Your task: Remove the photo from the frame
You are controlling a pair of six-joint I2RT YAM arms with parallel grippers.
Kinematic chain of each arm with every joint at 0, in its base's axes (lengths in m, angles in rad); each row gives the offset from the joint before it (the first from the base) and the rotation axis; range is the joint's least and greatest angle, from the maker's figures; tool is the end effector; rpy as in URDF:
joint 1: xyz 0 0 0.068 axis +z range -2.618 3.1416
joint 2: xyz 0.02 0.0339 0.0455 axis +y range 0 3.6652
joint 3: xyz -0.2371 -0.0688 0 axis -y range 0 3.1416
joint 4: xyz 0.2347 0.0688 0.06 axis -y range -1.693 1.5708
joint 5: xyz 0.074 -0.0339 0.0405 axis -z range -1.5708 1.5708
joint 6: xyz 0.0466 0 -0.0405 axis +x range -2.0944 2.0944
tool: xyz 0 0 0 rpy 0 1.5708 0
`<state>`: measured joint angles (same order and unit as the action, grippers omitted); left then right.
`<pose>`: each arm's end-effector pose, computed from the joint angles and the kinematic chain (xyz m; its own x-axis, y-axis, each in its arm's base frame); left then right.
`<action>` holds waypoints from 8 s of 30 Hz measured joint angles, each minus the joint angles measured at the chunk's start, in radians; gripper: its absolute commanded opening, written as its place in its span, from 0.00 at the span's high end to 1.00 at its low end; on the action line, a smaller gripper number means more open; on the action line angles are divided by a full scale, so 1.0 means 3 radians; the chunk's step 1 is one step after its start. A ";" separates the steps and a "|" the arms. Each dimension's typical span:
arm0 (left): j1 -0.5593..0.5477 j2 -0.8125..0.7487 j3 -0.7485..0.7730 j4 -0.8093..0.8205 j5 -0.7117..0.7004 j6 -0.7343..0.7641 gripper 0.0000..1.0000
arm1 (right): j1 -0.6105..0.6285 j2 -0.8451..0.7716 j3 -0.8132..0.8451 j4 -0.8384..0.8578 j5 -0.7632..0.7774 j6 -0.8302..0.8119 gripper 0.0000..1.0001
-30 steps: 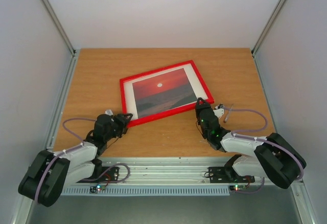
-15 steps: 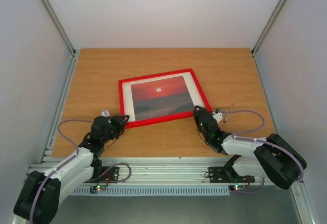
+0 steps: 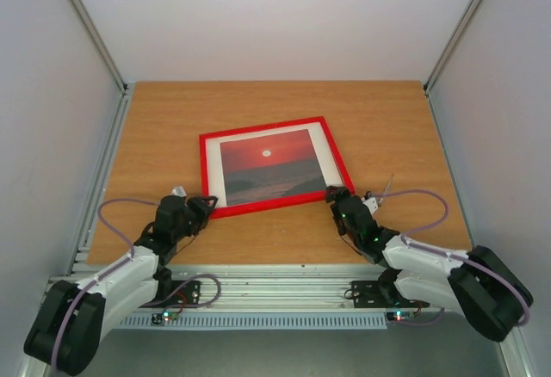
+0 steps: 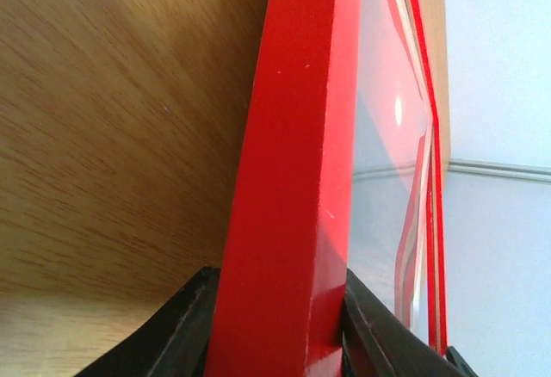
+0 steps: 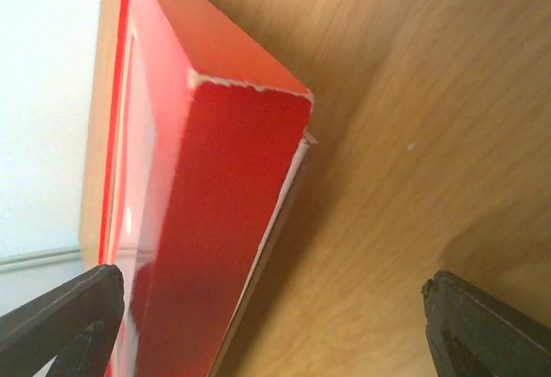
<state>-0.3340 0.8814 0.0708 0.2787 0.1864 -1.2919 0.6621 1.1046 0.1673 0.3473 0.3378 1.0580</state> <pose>0.1650 -0.0664 0.1070 -0.5867 -0.7964 -0.1469 -0.3304 0.4010 -0.8544 0.1662 0.1100 0.1060 -0.5315 0.6281 -0.5683 0.2044 0.7462 0.6336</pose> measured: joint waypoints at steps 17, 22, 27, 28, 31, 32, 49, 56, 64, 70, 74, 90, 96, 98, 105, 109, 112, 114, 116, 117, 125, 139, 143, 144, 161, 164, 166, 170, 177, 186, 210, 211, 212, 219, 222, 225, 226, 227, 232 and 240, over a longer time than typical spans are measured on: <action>0.0000 -0.0090 0.0061 -0.0617 -0.0120 0.0348 0.59 | -0.0032 -0.1114 0.0938 -0.3175 0.0019 -0.0809 0.02; 0.0000 -0.0120 0.0178 -0.1034 -0.0102 0.0504 0.48 | -0.0151 -0.0987 0.1242 -0.3493 -0.0004 -0.1382 0.02; 0.0000 -0.0172 0.0367 -0.1462 -0.0139 0.0676 0.34 | -0.0369 -0.0510 0.1589 -0.3498 -0.0230 -0.2101 0.02; 0.0000 -0.0191 0.0407 -0.1565 -0.0164 0.0722 0.32 | -0.0415 -0.0404 0.1651 -0.3482 -0.0290 -0.2225 0.01; 0.0000 -0.0220 0.0548 -0.1932 -0.0268 0.0839 0.27 | -0.0608 -0.0078 0.1846 -0.3455 -0.0552 -0.2649 0.02; 0.0000 -0.0219 0.0596 -0.2057 -0.0309 0.0885 0.26 | -0.0698 0.0032 0.1916 -0.3449 -0.0665 -0.2792 0.04; 0.0047 0.0708 0.1653 -0.2848 -0.0881 0.1727 0.18 | -0.1460 0.1623 0.2920 -0.3122 -0.1628 -0.4036 0.24; 0.0173 0.1274 0.1974 -0.2831 -0.0909 0.2024 0.18 | -0.1460 0.1981 0.3353 -0.3131 -0.1626 -0.4210 0.33; 0.0278 0.1733 0.2265 -0.2756 -0.0868 0.2238 0.18 | -0.1460 0.2463 0.3712 -0.3137 -0.1621 -0.4369 0.47; 0.0310 0.1995 0.2415 -0.2711 -0.0811 0.2314 0.19 | -0.1460 0.2710 0.3900 -0.3226 -0.1616 -0.4451 0.52; 0.0326 0.2164 0.2496 -0.2679 -0.0762 0.2337 0.22 | -0.1460 0.2850 0.4045 -0.3255 -0.1603 -0.4493 0.54; 0.0328 0.2413 0.2598 -0.2599 -0.0559 0.2416 0.57 | -0.1451 0.3000 0.4075 -0.3326 -0.1428 -0.4674 0.83; 0.0257 0.2380 0.2597 -0.2599 -0.0510 0.2411 0.66 | -0.1452 0.2850 0.3872 -0.3292 -0.1328 -0.4677 0.89; 0.0203 0.2337 0.2598 -0.2598 -0.0524 0.2405 0.68 | -0.1456 0.2790 0.3792 -0.3287 -0.1301 -0.4659 0.90; -0.0013 0.2242 0.2597 -0.2670 -0.0688 0.2394 0.75 | -0.1485 0.2588 0.3540 -0.3251 -0.1228 -0.4637 0.91; -0.0111 0.2210 0.2597 -0.2703 -0.0755 0.2427 0.84 | -0.1503 0.2476 0.3431 -0.3213 -0.1214 -0.4636 0.92; -0.0155 0.2187 0.2597 -0.2725 -0.0814 0.2431 0.90 | -0.1511 0.2417 0.3370 -0.3179 -0.1202 -0.4639 0.92; -0.0178 0.2164 0.2597 -0.2734 -0.0835 0.2431 0.94 | -0.1513 0.2398 0.3337 -0.3159 -0.1204 -0.4636 0.93; -0.0201 0.2132 0.2594 -0.2736 -0.0871 0.2431 0.96 | -0.1513 0.2396 0.3316 -0.3127 -0.1213 -0.4632 0.94; -0.0209 0.2120 0.2591 -0.2736 -0.0885 0.2431 0.98 | -0.1514 0.2393 0.3307 -0.3110 -0.1217 -0.4632 0.95; -0.0237 0.2078 0.2510 -0.2683 -0.0935 0.2426 1.00 | -0.1516 0.2289 0.3071 -0.2843 -0.1255 -0.4620 0.99; -0.0242 0.1809 0.2417 -0.2614 -0.0938 0.2401 1.00 | -0.1516 0.1957 0.3001 -0.2817 -0.1204 -0.4632 0.99; -0.0237 0.1769 0.2436 -0.2674 -0.0968 0.2403 0.99 | -0.1516 0.1925 0.3028 -0.2894 -0.1227 -0.4631 0.99; -0.0219 0.1705 0.2461 -0.2725 -0.0998 0.2415 0.99 | -0.1516 0.1883 0.3067 -0.2934 -0.1266 -0.4630 0.99; 0.0257 0.1813 0.2944 -0.2833 -0.0909 0.2660 0.99 | -0.1469 0.2269 0.4068 -0.3216 -0.1564 -0.4540 0.98; 0.0421 0.1839 0.2948 -0.2813 -0.0797 0.2692 0.99 | -0.1446 0.2461 0.4257 -0.3225 -0.1666 -0.4532 0.96; 0.0558 0.1843 0.2918 -0.2794 -0.0696 0.2697 0.99 | -0.1414 0.2611 0.4393 -0.3237 -0.1742 -0.4519 0.94; 0.0813 0.1823 0.2766 -0.2754 -0.0565 0.2701 0.99 | -0.1286 0.2876 0.4646 -0.3227 -0.1840 -0.4512 0.89; 0.1099 0.1642 0.2458 -0.2762 -0.0556 0.2697 0.99 | -0.1062 0.3285 0.4983 -0.3207 -0.1901 -0.4495 0.83; 0.1284 0.1649 0.2239 -0.2794 -0.0631 0.2702 0.85 | -0.0877 0.3646 0.5178 -0.3202 -0.1915 -0.4462 0.84; 0.1235 0.1521 0.2229 -0.2859 -0.0829 0.2499 0.23 | -0.0793 0.3775 0.5219 -0.3194 -0.2318 -0.4247 0.47; 0.1228 0.1521 0.2229 -0.2866 -0.0835 0.2499 0.23 | -0.0793 0.3774 0.5219 -0.3194 -0.2327 -0.4241 0.43; 0.1214 0.1521 0.2229 -0.2880 -0.0841 0.2500 0.22 | -0.0791 0.3772 0.5217 -0.3197 -0.2331 -0.4243 0.39; 0.0657 0.1335 0.2255 -0.2953 -0.0895 0.2584 0.18 | -0.0792 0.3498 0.5053 -0.3203 -0.2308 -0.4262 0.16; 0.0331 0.1300 0.2307 -0.2960 -0.0900 0.2632 0.18 | -0.0825 0.3192 0.4887 -0.3193 -0.2279 -0.4287 0.12; -0.0028 0.1303 0.2337 -0.2956 -0.0867 0.2698 0.18 | -0.0880 0.2814 0.4634 -0.3171 -0.2229 -0.4289 0.10; -0.0184 0.1315 0.2340 -0.2950 -0.0863 0.2721 0.18 | -0.0903 0.2711 0.4550 -0.3156 -0.2213 -0.4293 0.10; -0.0282 0.1329 0.2342 -0.2942 -0.0855 0.2743 0.18 | -0.0931 0.2597 0.4438 -0.3136 -0.2196 -0.4292 0.10; -0.0863 0.1488 0.2445 -0.2937 -0.0882 0.2869 0.17 | -0.1133 0.2188 0.3797 -0.3061 -0.2197 -0.4259 0.10; -0.1437 0.2057 0.2944 -0.2843 -0.0889 0.3325 0.17 | -0.1563 0.1888 0.3015 -0.2962 -0.2431 -0.4124 0.10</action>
<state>-0.7650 1.4986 0.9539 -0.5743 -0.0803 -0.2943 0.1932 1.6711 1.0718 -0.5411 -0.3916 -0.1791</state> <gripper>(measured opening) 0.829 0.901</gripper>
